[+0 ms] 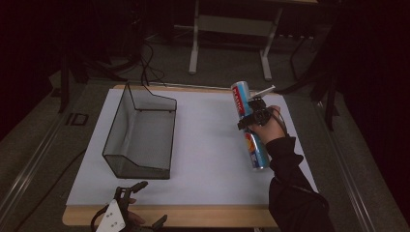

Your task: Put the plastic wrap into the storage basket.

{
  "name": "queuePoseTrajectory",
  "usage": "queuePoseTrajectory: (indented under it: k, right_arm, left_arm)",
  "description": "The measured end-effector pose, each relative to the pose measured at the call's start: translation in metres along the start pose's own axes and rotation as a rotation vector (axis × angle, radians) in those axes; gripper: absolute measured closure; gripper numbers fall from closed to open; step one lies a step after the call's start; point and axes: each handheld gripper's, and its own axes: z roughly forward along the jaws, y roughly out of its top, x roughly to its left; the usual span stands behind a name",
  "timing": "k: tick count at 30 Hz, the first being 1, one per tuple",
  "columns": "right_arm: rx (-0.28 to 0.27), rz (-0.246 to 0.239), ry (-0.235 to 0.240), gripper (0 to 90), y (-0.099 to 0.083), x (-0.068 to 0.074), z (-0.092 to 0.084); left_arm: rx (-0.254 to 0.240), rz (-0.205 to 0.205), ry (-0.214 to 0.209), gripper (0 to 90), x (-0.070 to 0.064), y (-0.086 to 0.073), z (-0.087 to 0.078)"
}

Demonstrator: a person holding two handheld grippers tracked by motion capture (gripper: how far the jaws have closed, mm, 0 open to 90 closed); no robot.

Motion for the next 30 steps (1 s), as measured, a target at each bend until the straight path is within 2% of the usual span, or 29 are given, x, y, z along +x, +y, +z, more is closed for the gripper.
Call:
queuePoseTrajectory:
  k: [4, 7, 8, 13, 15, 24, 25, 26, 27, 30]
  right_arm:
    - [-0.033, -0.003, 0.021, 31.8, 0.007, 0.011, -0.009]
    - [-0.037, -0.006, 0.025, 31.8, 0.009, 0.014, -0.012]
    - [-0.061, -0.005, 0.054, 31.8, 0.016, 0.023, -0.020]
    - [-0.077, -0.009, 0.070, 31.8, 0.022, 0.033, -0.026]
    - [-0.095, -0.019, 0.076, 31.8, 0.030, 0.045, -0.031]
    - [-0.148, -0.041, 0.103, 31.8, 0.049, 0.081, -0.044]
    - [-0.148, -0.041, 0.103, 31.8, 0.049, 0.081, -0.044]
    - [-0.150, -0.039, 0.108, 31.8, 0.051, 0.085, -0.045]
    - [-0.164, -0.043, 0.124, 31.8, 0.055, 0.093, -0.047]
    - [-0.177, -0.050, 0.130, 31.8, 0.060, 0.107, -0.049]
  left_arm:
    - [-0.001, 0.002, 0.000, 0.2, 0.000, 0.000, 0.001]
    - [0.001, 0.002, -0.001, 0.2, -0.001, 0.000, 0.001]
    - [0.001, 0.005, -0.001, 0.2, -0.001, 0.000, 0.001]
    - [-0.004, 0.004, 0.002, 0.2, -0.001, 0.000, -0.001]
    - [-0.003, 0.003, 0.004, 0.2, 0.000, 0.000, -0.001]
    - [-0.005, 0.000, 0.008, 0.2, -0.002, 0.001, -0.002]
    - [-0.005, 0.000, 0.008, 0.2, -0.002, 0.001, -0.002]
    - [0.018, 0.008, 0.027, 0.2, -0.002, 0.000, -0.002]
    - [0.020, 0.011, 0.035, 0.2, -0.002, -0.001, -0.002]
    - [0.041, 0.037, 0.063, 0.2, -0.004, -0.002, -0.001]
